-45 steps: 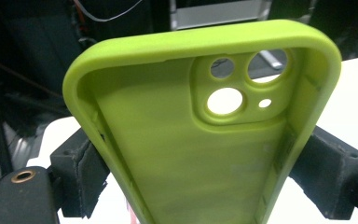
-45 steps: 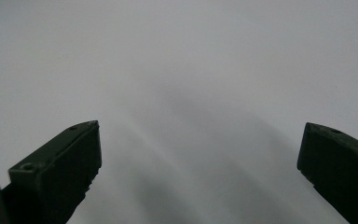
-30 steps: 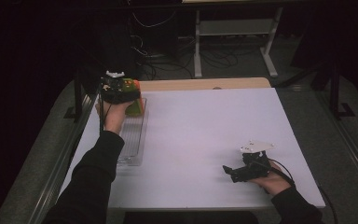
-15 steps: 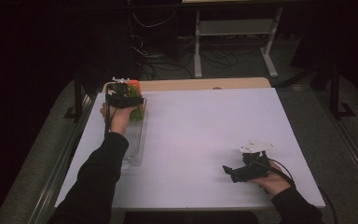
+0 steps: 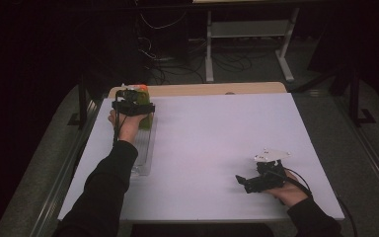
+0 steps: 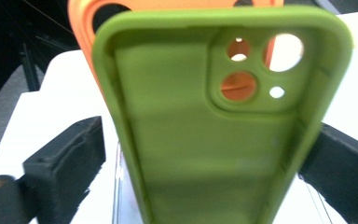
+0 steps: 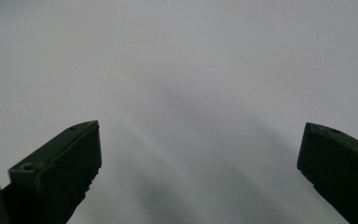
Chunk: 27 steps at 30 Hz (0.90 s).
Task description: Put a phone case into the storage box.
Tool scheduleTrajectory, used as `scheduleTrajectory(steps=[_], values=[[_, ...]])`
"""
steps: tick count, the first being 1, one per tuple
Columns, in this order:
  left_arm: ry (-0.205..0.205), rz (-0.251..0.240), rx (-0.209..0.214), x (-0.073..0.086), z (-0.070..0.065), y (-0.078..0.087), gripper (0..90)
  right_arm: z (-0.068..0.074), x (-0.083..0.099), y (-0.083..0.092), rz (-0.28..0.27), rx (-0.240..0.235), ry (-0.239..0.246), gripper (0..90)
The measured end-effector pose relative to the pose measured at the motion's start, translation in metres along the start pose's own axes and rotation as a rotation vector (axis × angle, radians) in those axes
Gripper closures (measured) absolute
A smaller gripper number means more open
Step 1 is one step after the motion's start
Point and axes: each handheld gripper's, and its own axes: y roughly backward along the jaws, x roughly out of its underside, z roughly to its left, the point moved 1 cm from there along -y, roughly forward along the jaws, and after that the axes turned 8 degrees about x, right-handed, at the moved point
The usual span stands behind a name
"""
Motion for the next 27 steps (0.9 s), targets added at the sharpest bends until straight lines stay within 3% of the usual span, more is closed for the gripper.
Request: scheduleTrajectory(steps=[7,17,20,24,27], values=[[-0.003,-0.047,0.033,-0.003,0.003,0.005,0.0,0.0,0.0,0.0,0.005,-0.002,0.006,0.0],[-0.006,-0.058,0.056,-0.006,0.01,0.019,0.0,-0.001,0.0,0.001,0.005,-0.001,0.01,0.0],[-0.013,-0.05,0.094,-0.005,0.01,0.027,0.0,-0.001,0.0,0.001,0.003,-0.001,0.002,0.0],[-0.025,-0.047,0.188,-0.002,0.01,0.04,0.0,0.0,0.0,0.001,0.006,-0.002,0.005,0.0],[-0.067,-0.046,0.232,-0.001,0.01,0.051,0.0,0.0,0.0,0.001,0.011,-0.003,0.005,0.0]])
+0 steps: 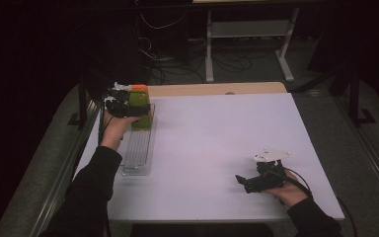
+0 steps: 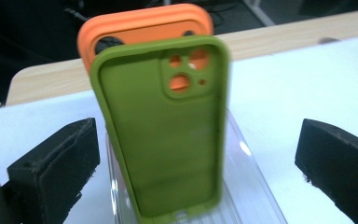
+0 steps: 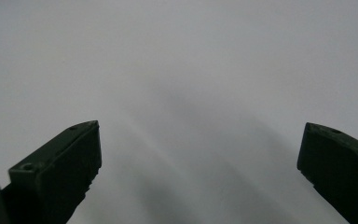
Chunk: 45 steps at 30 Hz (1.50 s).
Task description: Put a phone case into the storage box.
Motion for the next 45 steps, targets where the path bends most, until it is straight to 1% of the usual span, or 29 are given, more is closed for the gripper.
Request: scheduleTrajectory(steps=[3,6,8,9,10,11,13,15,16,17,18,19,20,21,22,23,24,26,28,31,32,33,35,38,39,40,41,44,45], values=[[-0.03,-0.002,0.058,0.0,-0.004,0.009,0.0,0.0,0.0,-0.001,-0.005,0.001,0.011,0.0],[-0.083,0.005,0.117,0.001,-0.008,0.017,0.0,0.0,0.0,0.0,-0.004,-0.001,0.004,0.0],[-0.096,-0.001,0.182,0.002,-0.012,0.023,0.0,-0.001,-0.001,0.0,-0.012,0.003,-0.006,0.0],[-0.107,0.001,0.198,0.002,-0.013,0.025,0.0,-0.003,-0.001,0.001,-0.014,0.002,0.008,0.0],[-0.12,0.0,0.214,0.003,-0.016,0.028,0.0,-0.003,-0.001,0.002,-0.012,0.002,0.01,0.0],[-0.134,-0.001,0.233,0.004,-0.019,0.031,0.0,-0.003,-0.001,0.002,-0.01,0.002,-0.002,0.0],[-0.14,-0.005,0.264,0.006,-0.023,0.035,0.0,-0.005,-0.002,0.003,-0.02,0.006,0.003,0.0],[-0.169,0.0,0.296,0.008,-0.026,0.039,0.0,-0.006,-0.002,0.004,-0.025,0.004,0.001,0.0],[-0.164,-0.007,0.313,0.01,-0.03,0.041,0.0,-0.005,-0.003,0.004,-0.018,0.001,-0.002,0.0],[-0.171,-0.005,0.325,0.011,-0.032,0.042,0.0,-0.005,-0.003,0.004,-0.027,0.003,-0.004,0.0],[-0.171,-0.002,0.338,0.013,-0.034,0.044,0.0,-0.005,-0.003,0.006,-0.017,-0.006,0.006,0.0],[-0.183,0.004,0.351,0.015,-0.037,0.046,0.0,-0.005,-0.004,0.006,-0.027,-0.005,0.011,0.0],[-0.192,0.011,0.362,0.017,-0.039,0.047,0.0,-0.005,-0.004,0.008,-0.019,-0.013,0.014,0.0],[-0.189,0.004,0.375,0.019,-0.042,0.049,0.0,-0.005,-0.005,0.008,-0.027,-0.02,0.023,0.0],[-0.205,0.006,0.387,0.021,-0.044,0.05,0.0,-0.004,-0.006,0.009,-0.028,-0.022,0.018,0.0],[-0.216,0.008,0.398,0.023,-0.046,0.052,0.0,-0.004,-0.007,0.01,-0.032,-0.026,0.022,0.0],[-0.218,0.008,0.404,0.025,-0.049,0.053,0.0,-0.004,-0.008,0.011,-0.039,-0.027,0.029,0.0],[-0.241,0.007,0.42,0.03,-0.051,0.056,0.0,-0.005,-0.009,0.013,-0.045,-0.037,0.034,0.0],[-0.248,-0.001,0.429,0.036,-0.053,0.058,0.0,-0.004,-0.011,0.014,-0.047,-0.045,0.032,0.0],[-0.259,0.002,0.457,0.046,-0.055,0.06,0.0,-0.003,-0.012,0.016,-0.054,-0.054,0.032,0.0],[-0.265,0.007,0.466,0.05,-0.055,0.062,0.0,-0.003,-0.013,0.016,-0.056,-0.054,0.039,0.0],[-0.263,0.005,0.47,0.052,-0.056,0.062,0.0,-0.003,-0.013,0.016,-0.055,-0.052,0.044,0.0],[-0.275,0.013,0.472,0.057,-0.058,0.064,0.0,-0.002,-0.014,0.016,-0.055,-0.057,0.038,0.0],[-0.29,0.014,0.472,0.063,-0.06,0.066,0.0,-0.003,-0.015,0.017,-0.06,-0.056,0.049,0.0],[-0.304,0.011,0.47,0.065,-0.06,0.067,0.0,-0.002,-0.015,0.017,-0.061,-0.059,0.044,0.0],[-0.305,0.01,0.46,0.067,-0.061,0.067,0.0,-0.001,-0.015,0.018,-0.054,-0.062,0.033,0.0],[-0.308,0.011,0.454,0.068,-0.061,0.068,0.0,-0.001,-0.015,0.018,-0.057,-0.062,0.035,0.0],[-0.309,0.011,0.467,0.075,-0.064,0.069,0.0,-0.002,-0.015,0.018,-0.067,-0.06,0.05,0.0],[-0.319,0.017,0.466,0.076,-0.064,0.07,0.0,-0.002,-0.015,0.018,-0.063,-0.063,0.046,0.0]])
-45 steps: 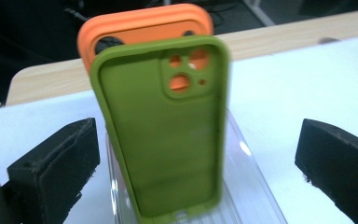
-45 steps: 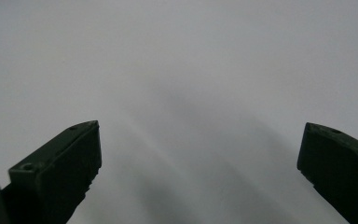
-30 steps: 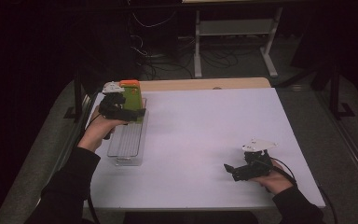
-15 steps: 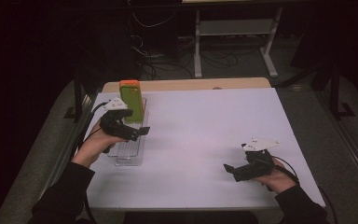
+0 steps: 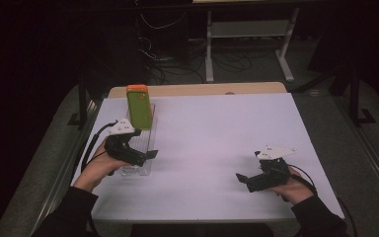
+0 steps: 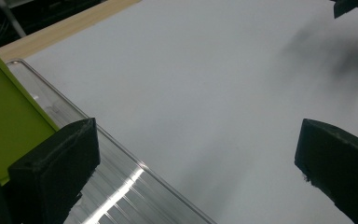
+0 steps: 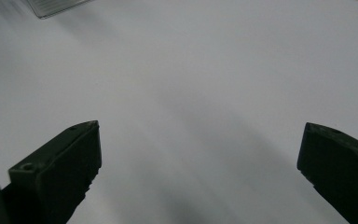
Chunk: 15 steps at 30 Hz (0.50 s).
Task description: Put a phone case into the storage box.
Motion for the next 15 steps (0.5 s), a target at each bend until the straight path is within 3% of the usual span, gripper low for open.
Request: scheduleTrajectory(steps=[3,15], values=[[-0.013,0.007,-0.001,0.007,-0.004,-0.002,0.0,0.0,-0.001,0.0,-0.007,0.0,0.008,0.0],[-0.004,-0.001,0.014,0.029,-0.015,-0.003,0.0,0.0,-0.002,0.002,-0.01,-0.007,0.013,0.0]])
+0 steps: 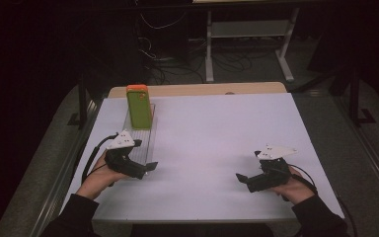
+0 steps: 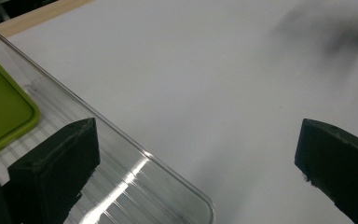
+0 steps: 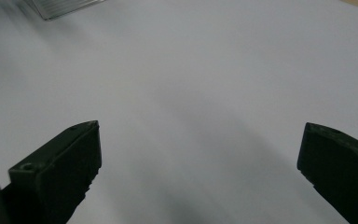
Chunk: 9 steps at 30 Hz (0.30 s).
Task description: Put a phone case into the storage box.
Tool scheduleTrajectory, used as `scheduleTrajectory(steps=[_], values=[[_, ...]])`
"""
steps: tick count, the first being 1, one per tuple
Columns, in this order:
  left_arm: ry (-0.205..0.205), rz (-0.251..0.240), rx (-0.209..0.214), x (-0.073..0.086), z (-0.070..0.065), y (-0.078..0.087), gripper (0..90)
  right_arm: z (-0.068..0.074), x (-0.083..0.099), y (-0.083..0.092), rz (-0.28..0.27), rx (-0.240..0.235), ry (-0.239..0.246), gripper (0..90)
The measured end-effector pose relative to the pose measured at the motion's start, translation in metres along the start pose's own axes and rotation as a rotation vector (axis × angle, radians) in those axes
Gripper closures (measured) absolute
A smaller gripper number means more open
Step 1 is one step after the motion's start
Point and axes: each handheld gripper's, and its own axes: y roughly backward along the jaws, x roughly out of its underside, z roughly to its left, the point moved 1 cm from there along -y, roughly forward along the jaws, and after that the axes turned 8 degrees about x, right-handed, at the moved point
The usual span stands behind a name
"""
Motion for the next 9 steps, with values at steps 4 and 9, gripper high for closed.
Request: scheduleTrajectory(steps=[4,9], values=[[-0.004,0.002,0.001,0.008,-0.003,-0.003,0.0,0.001,-0.001,0.001,-0.002,-0.005,-0.001,0.0],[0.002,0.006,0.01,0.012,-0.004,-0.005,0.0,0.0,-0.001,0.001,-0.01,-0.004,0.005,0.0]])
